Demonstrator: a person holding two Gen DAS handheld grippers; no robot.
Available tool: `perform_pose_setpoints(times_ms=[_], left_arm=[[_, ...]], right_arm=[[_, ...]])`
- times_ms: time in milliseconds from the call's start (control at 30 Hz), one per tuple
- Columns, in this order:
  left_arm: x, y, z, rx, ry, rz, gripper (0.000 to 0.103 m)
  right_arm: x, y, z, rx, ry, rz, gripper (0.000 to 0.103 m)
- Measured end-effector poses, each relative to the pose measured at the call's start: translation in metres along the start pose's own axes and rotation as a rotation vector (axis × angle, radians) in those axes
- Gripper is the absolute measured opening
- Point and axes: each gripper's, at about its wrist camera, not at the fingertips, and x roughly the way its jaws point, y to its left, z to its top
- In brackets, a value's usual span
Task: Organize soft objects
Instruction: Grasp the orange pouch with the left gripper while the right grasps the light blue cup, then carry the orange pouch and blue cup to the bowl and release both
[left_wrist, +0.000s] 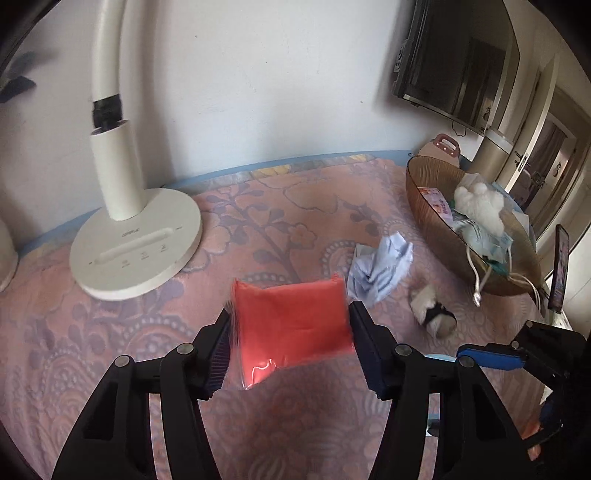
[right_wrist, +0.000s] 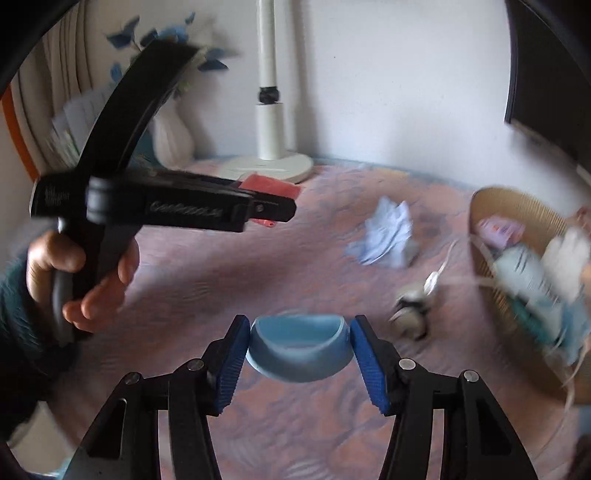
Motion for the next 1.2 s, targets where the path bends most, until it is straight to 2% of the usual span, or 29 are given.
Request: perform_pose_setpoints(times_ms=[100, 167, 300, 433, 633, 800, 967, 1200], left_arm=[[-0.032, 0.003, -0.028, -0.017, 0.006, 0.043, 0.057], [-0.048, 0.004, -0.051, -0.041, 0.007, 0.066, 0.057], [-0.058, 0.004, -0.091, -0.070, -0.009, 0.103, 0.057], [-0.054, 0.006, -0.113, -0.104, -0.029, 0.088, 0.057], [-0.065, -0.007, -0.120, -0.063, -0.103, 0.130, 0.057], [-0.065, -0.011, -0.119, -0.044, -0.109, 0.141, 0.058], [-0.066, -0.007, -0.119, -0.063, -0.113, 0.125, 0.058], [-0.066, -0.008, -0.119, -0.072, -0.112, 0.114, 0.058]], right_arm=[[-0.005, 0.006, -0.015, 0.052, 0.004, 0.073, 0.057], [-0.008, 0.013, -0.024, 0.048, -0.002, 0.045, 0.058], [-0.012, 0.015, -0.039, 0.079, 0.029, 0.049, 0.058], [-0.013, 0.013, -0.054, 0.100, 0.077, 0.040, 0.061], [-0.029, 0.003, -0.070, 0.188, 0.024, 0.044, 0.085], [-0.024, 0.013, -0.060, 0.181, 0.028, 0.040, 0.087], [-0.007, 0.032, -0.058, 0.133, 0.042, -0.023, 0.088], [0.007, 0.029, -0.062, 0.159, 0.044, -0.049, 0.088]])
